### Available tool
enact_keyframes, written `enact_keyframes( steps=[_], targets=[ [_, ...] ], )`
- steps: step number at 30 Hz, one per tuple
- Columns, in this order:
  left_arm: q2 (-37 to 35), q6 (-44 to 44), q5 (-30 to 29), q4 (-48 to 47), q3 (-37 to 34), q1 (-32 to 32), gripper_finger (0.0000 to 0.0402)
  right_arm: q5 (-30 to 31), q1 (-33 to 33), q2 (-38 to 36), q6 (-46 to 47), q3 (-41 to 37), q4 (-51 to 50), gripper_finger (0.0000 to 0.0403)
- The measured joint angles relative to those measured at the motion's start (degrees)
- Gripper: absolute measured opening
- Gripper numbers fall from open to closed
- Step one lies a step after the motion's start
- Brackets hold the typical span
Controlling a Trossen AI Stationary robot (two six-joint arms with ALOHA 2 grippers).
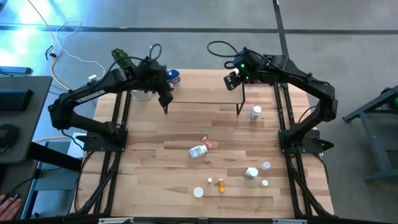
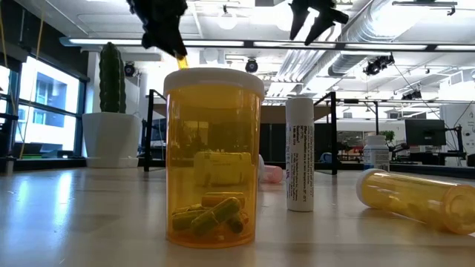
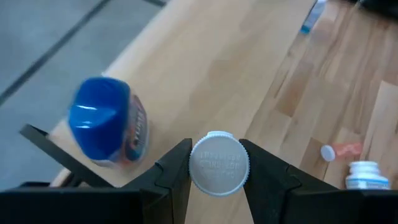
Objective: Pick and place medicine bottles onto shelf by color
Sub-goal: Put the left orange pill bottle on the shelf
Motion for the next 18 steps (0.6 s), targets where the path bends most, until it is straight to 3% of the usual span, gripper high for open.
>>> enact_keyframes(
  steps=[13,18],
  targets=[
    [7.5,-0.4,-1.0,-2.0,0.0,0.0,0.0115,-2.6,-4.7,0.0,-5.9,0.0,-0.4,0.0224],
    [8.7,-0.5,-4.5,-4.3,0.0,0.0,0.0115,-2.6,-5.1,0.0,-6.6,0.0,-0.3,0.0224]
  ],
)
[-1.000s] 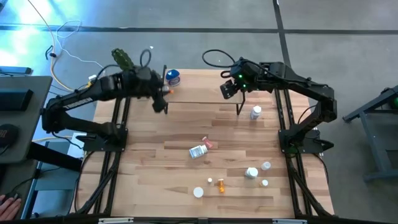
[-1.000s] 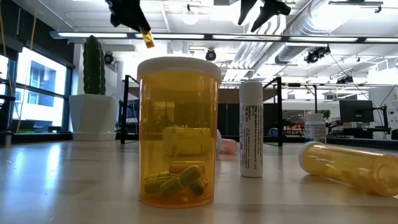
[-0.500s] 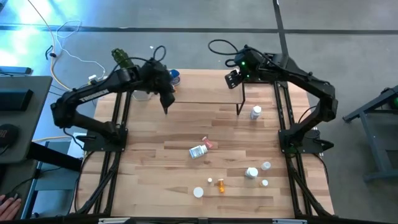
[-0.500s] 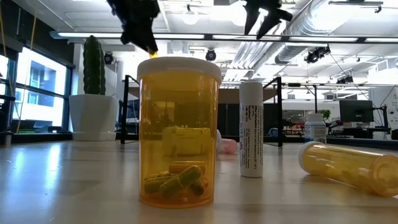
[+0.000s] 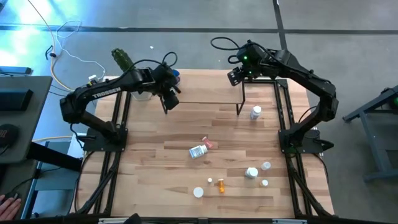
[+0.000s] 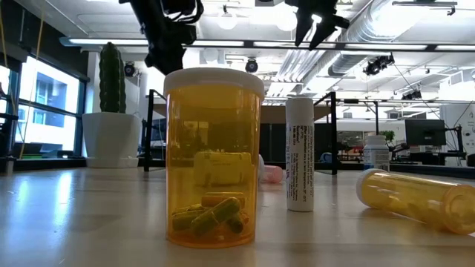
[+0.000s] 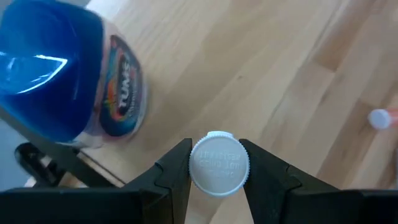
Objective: Pick and place medicine bottles onto shelf by color
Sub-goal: Put the left orange pill bottle on the shelf
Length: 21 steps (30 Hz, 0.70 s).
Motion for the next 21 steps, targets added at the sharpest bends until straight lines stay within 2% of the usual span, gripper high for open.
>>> enact_keyframes(
  steps=[15,21],
  targets=[
    [1.0,0.0,-0.4,-1.6,0.1,0.7,0.0117,0.0,0.0,0.0,-1.0,0.0,0.0,0.0224],
    [1.1,0.6,-0.4,-2.0,0.0,0.7,0.0148,-2.6,0.0,0.0,-2.0,0.0,-0.1,0.0224]
  ],
)
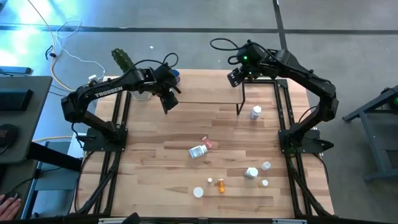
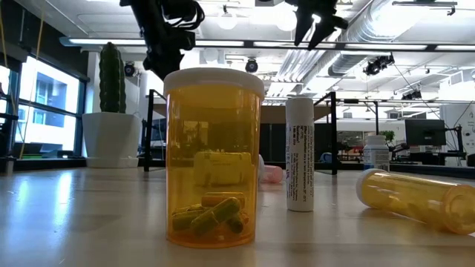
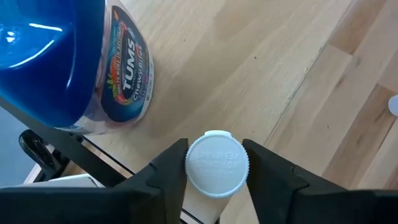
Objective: Pick and place medicine bottles onto shelf by color
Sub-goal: Put the left orange pill bottle on the shelf, then put the bottom white pill bottle on the shelf
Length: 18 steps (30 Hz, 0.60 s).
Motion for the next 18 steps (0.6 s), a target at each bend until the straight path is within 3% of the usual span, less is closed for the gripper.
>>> enact_keyframes(
  steps=[10,18],
  targets=[
    [0.0,-0.7,0.1,-0.8,0.8,0.0,0.0232,-2.6,0.0,-0.3,-2.0,0.0,-0.5,0.0224],
    [0.0,-0.9,0.2,-3.9,6.2,0.0,0.0242,-2.5,0.0,-2.8,-3.0,0.0,-1.3,0.0224]
  ],
)
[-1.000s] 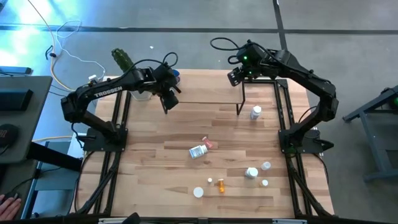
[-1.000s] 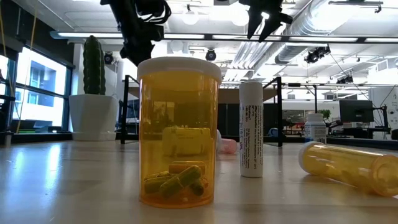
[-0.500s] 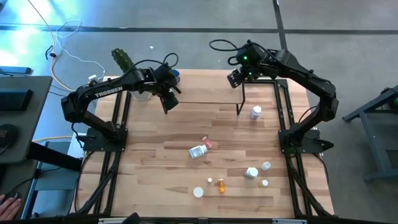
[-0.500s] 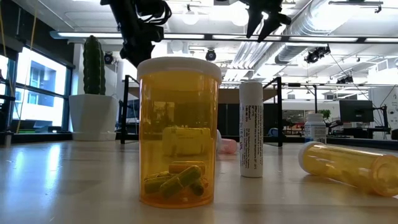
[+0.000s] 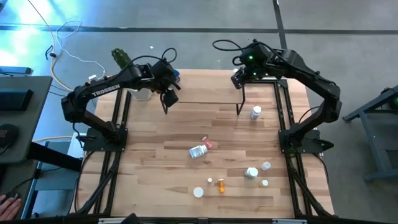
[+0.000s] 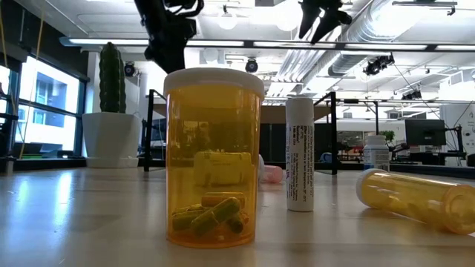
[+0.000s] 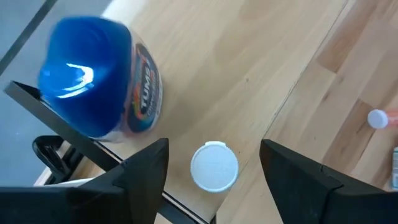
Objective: Pick and place medicine bottles onto shelf by color
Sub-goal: Put the bottom white pill bottle on the shelf
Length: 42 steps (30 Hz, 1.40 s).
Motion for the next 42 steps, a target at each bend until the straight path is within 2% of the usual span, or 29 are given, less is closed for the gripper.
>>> enact_keyframes(
  steps=[6,11,16,19,33,42],
  targets=[
    [0.0,-0.4,0.0,-6.0,4.2,-0.2,0.0239,-2.2,0.0,-2.1,0.3,0.0,-2.5,0.0224],
    [-2.1,-0.9,1.0,-8.2,4.3,-2.0,0.0239,-6.8,1.5,-3.5,1.1,0.0,-6.1,0.0224],
    [-6.0,-4.0,2.4,-7.5,-0.1,-6.4,0.0239,-7.1,6.7,-4.6,1.6,-1.0,-8.5,0.0224],
    [-9.0,-6.7,2.4,-4.8,-4.3,-9.8,0.0239,-6.9,9.9,-6.2,3.7,-5.0,-8.4,0.0224],
    [-17.5,-20.3,1.7,6.9,-15.5,-27.8,0.0239,-5.6,28.2,-16.3,28.3,-23.5,-2.0,0.0224],
    [-17.2,-26.7,-3.8,8.6,-16.4,-39.6,0.0239,-2.7,43.6,-17.5,45.8,-29.0,-2.0,0.0224]
  ],
)
